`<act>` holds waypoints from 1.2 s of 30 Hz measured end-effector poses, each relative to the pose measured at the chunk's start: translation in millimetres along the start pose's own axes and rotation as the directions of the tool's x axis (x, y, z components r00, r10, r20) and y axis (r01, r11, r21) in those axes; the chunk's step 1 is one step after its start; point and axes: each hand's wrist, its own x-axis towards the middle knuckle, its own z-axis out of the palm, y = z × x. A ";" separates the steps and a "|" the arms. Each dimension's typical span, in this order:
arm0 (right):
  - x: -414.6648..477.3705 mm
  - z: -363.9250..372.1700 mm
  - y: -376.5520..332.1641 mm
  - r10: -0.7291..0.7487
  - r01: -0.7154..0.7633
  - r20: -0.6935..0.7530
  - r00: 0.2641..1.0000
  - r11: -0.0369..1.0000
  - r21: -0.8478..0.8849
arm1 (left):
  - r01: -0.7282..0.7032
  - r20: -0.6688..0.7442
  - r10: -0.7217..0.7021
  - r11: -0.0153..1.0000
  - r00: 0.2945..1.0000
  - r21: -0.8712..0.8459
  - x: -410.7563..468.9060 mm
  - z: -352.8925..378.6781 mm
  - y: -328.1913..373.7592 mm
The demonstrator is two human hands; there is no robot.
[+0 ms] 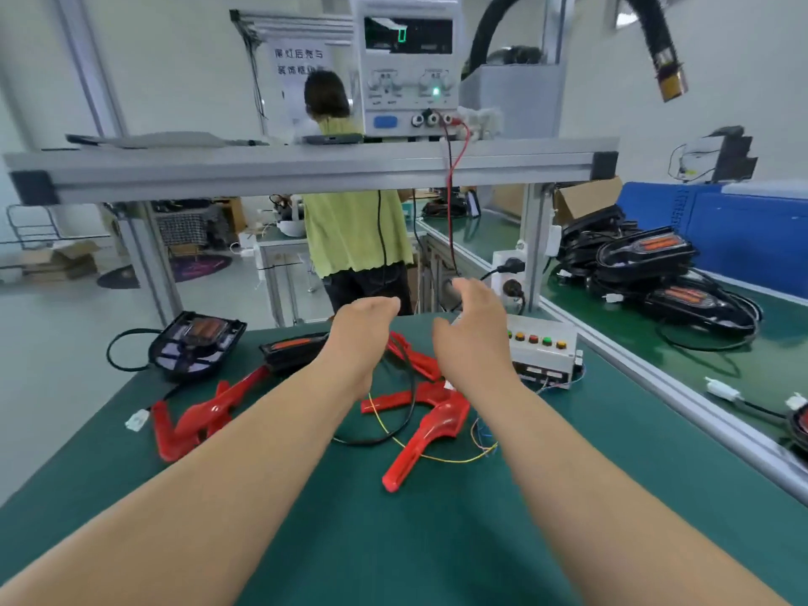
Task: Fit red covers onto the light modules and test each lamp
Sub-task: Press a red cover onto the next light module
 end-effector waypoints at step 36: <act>-72.1 80.0 -38.2 -0.263 0.546 0.619 0.740 0.773 -0.324 | -0.239 0.170 0.373 0.145 0.912 0.960 5.0 -159.4 -47.2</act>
